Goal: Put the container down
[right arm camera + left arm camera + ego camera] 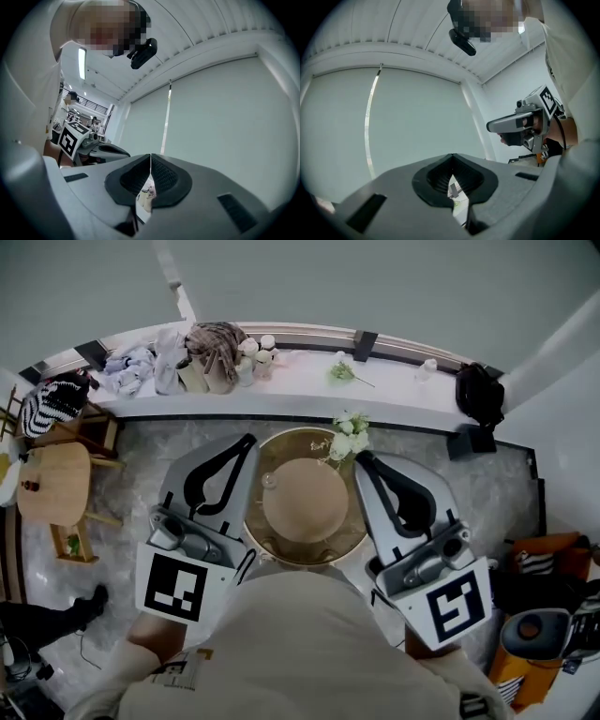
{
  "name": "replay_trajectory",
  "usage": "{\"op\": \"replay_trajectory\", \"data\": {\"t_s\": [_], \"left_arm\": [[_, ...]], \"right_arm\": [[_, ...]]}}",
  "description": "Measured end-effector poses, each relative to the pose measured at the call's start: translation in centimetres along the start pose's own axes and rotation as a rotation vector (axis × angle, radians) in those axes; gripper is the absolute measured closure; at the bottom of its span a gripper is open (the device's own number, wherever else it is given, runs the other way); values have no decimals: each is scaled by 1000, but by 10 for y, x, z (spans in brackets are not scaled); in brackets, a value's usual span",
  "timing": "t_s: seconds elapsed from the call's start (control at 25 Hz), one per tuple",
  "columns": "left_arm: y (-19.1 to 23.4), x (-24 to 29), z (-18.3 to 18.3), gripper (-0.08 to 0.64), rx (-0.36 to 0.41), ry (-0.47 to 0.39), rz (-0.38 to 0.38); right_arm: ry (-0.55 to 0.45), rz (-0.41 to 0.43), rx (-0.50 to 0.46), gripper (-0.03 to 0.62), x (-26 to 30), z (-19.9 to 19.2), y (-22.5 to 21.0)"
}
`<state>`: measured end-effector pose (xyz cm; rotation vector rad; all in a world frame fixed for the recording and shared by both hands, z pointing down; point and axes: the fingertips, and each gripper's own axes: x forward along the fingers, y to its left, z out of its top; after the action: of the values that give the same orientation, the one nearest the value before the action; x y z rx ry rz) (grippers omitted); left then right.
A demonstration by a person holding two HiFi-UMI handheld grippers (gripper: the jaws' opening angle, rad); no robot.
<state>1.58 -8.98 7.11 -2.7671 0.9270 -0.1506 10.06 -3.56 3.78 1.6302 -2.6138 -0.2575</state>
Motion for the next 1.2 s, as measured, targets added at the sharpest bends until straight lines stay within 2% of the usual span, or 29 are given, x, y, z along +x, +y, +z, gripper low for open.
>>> {"op": "replay_trajectory", "data": {"t_s": [0.32, 1.2], "left_arm": [[-2, 6, -22, 552, -16, 40, 19], [-1, 6, -16, 552, -24, 27, 27]], "right_arm": [[52, -9, 37, 581, -3, -28, -4], [17, -48, 10, 581, -10, -21, -20]]}}
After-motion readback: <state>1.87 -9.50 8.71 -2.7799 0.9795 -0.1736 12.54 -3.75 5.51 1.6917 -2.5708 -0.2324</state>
